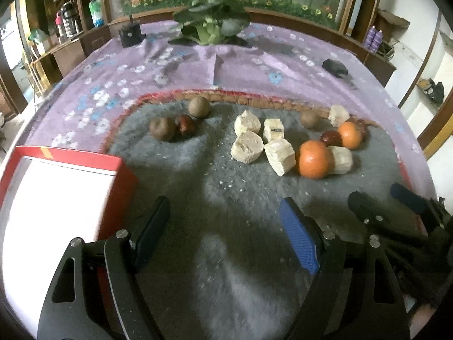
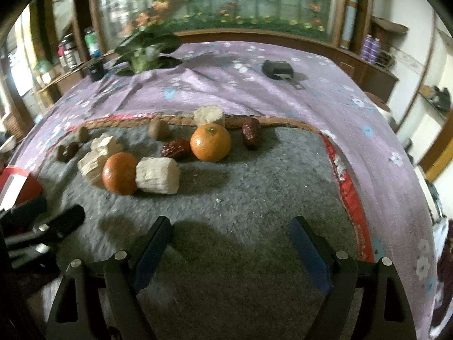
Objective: Organize fruits
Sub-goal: 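Move the left gripper to a pale square cake piece and grasp it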
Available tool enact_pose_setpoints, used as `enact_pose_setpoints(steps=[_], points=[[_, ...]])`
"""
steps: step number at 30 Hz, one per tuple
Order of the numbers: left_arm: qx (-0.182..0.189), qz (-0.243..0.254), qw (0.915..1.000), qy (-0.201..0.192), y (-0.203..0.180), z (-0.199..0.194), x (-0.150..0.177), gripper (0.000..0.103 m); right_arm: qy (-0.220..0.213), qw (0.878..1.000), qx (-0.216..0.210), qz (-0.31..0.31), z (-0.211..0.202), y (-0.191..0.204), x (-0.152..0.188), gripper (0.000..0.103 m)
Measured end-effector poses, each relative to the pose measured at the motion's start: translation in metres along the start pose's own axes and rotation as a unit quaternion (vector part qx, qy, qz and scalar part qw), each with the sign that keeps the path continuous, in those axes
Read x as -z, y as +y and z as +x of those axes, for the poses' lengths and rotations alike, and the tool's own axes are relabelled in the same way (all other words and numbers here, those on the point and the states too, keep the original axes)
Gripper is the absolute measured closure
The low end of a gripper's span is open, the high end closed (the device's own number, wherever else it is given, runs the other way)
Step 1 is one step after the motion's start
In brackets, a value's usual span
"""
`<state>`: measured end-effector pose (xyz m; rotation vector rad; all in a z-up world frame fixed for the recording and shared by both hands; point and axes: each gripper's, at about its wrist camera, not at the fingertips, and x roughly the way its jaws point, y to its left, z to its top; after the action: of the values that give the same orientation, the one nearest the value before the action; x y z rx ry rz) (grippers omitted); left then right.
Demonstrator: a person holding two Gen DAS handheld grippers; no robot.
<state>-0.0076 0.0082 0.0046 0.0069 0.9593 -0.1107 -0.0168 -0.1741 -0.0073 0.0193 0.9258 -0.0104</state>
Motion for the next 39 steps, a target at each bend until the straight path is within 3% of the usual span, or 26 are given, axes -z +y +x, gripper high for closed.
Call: enact_pose_setpoints(steps=[6,13,18,24,31,35,39], points=[[0.017,-0.005,0.9998,0.008,0.006,-0.014,-0.008,0.022,-0.069,0.997,0.003,-0.029,-0.045,-0.021,0.0,0.019],[0.031,0.007,0.9993,0.018,-0.008,-0.007,-0.027,0.022,-0.054,0.998,-0.014,-0.022,-0.049,-0.036,0.0,0.019],[0.004,0.002,0.9997,0.022,-0.016,0.005,-0.041,0.022,-0.049,0.998,-0.029,-0.013,-0.05,-0.04,0.004,0.019],[-0.001,0.003,0.9993,0.038,-0.021,0.024,-0.051,0.022,-0.048,0.998,-0.039,-0.013,-0.051,-0.04,0.004,0.019],[-0.071,0.016,0.996,0.051,0.014,0.008,-0.028,0.025,-0.054,0.997,-0.053,-0.025,-0.057,-0.035,0.001,0.019],[-0.04,-0.001,0.9983,0.042,0.022,-0.007,-0.021,0.025,-0.059,0.996,-0.061,-0.027,-0.06,-0.033,0.001,0.019],[-0.022,0.038,0.9984,0.036,-0.001,-0.015,-0.019,0.025,-0.05,0.996,-0.065,-0.025,-0.058,-0.032,0.001,0.019]])
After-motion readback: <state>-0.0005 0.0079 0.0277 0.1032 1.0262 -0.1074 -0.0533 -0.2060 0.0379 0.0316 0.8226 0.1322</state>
